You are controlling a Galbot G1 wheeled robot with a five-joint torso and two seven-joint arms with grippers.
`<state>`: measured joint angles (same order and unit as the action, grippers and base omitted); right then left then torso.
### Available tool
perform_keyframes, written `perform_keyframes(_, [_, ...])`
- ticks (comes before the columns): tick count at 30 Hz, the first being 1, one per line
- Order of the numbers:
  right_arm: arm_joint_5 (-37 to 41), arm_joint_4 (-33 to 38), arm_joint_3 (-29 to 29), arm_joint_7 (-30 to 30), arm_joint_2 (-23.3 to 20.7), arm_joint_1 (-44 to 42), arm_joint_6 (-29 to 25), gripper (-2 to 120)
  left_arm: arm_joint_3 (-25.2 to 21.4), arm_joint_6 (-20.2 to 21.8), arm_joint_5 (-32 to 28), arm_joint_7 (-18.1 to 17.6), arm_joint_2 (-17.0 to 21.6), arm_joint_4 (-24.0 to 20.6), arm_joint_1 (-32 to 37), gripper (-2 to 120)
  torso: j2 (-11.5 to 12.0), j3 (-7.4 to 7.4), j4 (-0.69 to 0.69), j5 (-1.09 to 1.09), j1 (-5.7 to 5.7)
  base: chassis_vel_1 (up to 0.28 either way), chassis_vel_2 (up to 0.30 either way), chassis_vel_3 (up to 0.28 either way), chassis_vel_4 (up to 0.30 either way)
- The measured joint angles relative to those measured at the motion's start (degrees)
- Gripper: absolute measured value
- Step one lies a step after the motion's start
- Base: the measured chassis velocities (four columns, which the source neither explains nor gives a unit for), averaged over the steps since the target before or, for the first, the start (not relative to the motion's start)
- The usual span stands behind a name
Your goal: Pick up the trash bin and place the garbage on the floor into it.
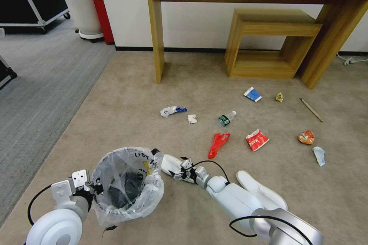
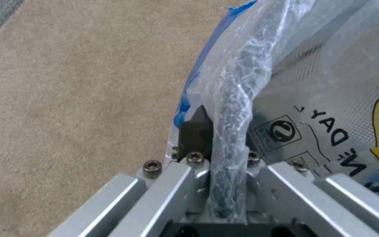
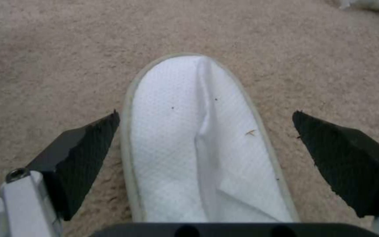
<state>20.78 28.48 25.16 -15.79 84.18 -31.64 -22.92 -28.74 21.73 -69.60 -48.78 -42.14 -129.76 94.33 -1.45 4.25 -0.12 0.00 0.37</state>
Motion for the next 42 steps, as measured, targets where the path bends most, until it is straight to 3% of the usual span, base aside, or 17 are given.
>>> perform_keyframes(22, [-3.37,-1.0,-4.62,-0.53,1.96,-2.87,-0.63,100,0.67,-0.21,0.45,-0.03,0.35,0.09,0.04,0,0.0,0.0,0.0,0.0,0.0,0.0,0.0,0.0,0.0])
perform_keyframes(26, [-3.19,-0.98,-4.83,-1.2,1.98,-2.87,-0.72,91,0.56,-0.23,0.51,-0.02,0.47,0.09,0.17,0,0.0,0.0,0.0,0.0,0.0,0.0,0.0,0.0,0.0])
perform_keyframes(33, [-2.31,-0.63,-4.78,-2.16,2.13,-2.86,-1.27,60,0.25,-0.37,0.67,-0.03,0.51,-0.04,0.56,0,0.0,0.0,0.0,0.0,0.0,0.0,0.0,0.0,0.0])
perform_keyframes(42, [-1.72,-0.19,-4.12,-2.25,2.1,-2.72,-1.71,31,0.14,-0.42,1.0,0.04,0.5,-0.63,1.2,0,0.0,0.0,0.0,0.0,0.0,0.0,0.0,0.0,0.0])
